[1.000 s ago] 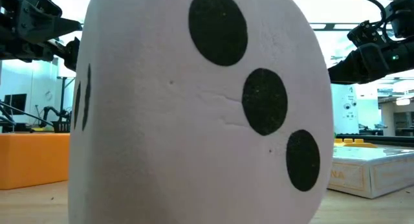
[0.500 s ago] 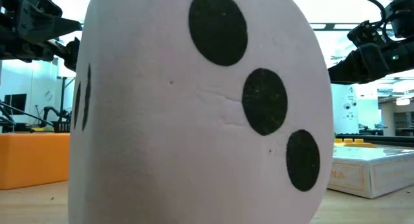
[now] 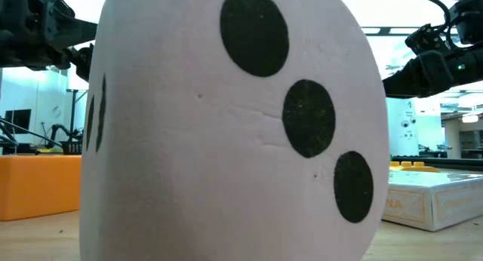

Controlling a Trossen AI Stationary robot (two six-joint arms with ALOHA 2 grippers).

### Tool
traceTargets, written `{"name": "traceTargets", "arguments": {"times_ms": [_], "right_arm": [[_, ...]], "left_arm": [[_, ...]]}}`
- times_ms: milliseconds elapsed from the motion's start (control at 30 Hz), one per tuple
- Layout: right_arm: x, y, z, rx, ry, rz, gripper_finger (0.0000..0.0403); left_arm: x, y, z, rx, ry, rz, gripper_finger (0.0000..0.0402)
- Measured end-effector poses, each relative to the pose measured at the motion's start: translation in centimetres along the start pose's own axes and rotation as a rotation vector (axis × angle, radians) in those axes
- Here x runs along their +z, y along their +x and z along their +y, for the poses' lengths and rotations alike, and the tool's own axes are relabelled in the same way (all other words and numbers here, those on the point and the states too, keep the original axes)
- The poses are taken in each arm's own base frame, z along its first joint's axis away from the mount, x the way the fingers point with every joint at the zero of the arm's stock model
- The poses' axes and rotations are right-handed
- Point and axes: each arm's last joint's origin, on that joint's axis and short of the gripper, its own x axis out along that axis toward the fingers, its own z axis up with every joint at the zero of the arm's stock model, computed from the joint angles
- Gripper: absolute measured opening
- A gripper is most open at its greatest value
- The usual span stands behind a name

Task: Pick & Place Toys
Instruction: Put the green game piece into the transparent bin

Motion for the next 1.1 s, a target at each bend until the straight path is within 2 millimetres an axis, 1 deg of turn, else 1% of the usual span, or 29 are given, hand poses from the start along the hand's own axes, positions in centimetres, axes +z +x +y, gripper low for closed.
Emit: {"name": "traceTargets", "arguments": {"times_ms": [333, 567, 700, 800, 867, 967, 1100], "right_arm": [[0.0, 0.0, 0.0, -0.001, -0.007, 0.000, 0.0387], [0.1, 0.0, 0.0, -0.002, -0.003, -0.015, 0.0387], [1.1, -0.1, -0.1, -0.010, 0.028, -0.116, 0.0387], [1.8, -0.2, -0.2, -0.011, 0.096, -0.194, 0.0387], [2.2, -0.2, -0.2, -0.008, 0.110, -0.228, 0.0387], [2.3, -0.3, -0.2, 0.013, 0.144, -0.247, 0.0387], [2.2, -0.1, -0.2, 0.009, 0.209, -0.228, 0.0387]], "left_arm": [[0.0, 0.0, 0.0, 0.004, 0.006, 0.005, 0.0335], [0.0, 0.0, 0.2, 0.059, 0.018, 0.001, 0.0335], [-0.1, 0.0, 0.2, 0.079, 0.056, 0.009, 0.0335], [-0.3, 0.0, 0.3, 0.081, 0.066, 0.026, 0.0335], [-0.4, 0.0, 0.3, 0.090, 0.068, 0.034, 0.0335], [-0.4, 0.0, 0.3, 0.103, 0.098, 0.036, 0.0335], [-0.3, 0.0, 0.4, 0.122, 0.114, 0.033, 0.0335]]}}
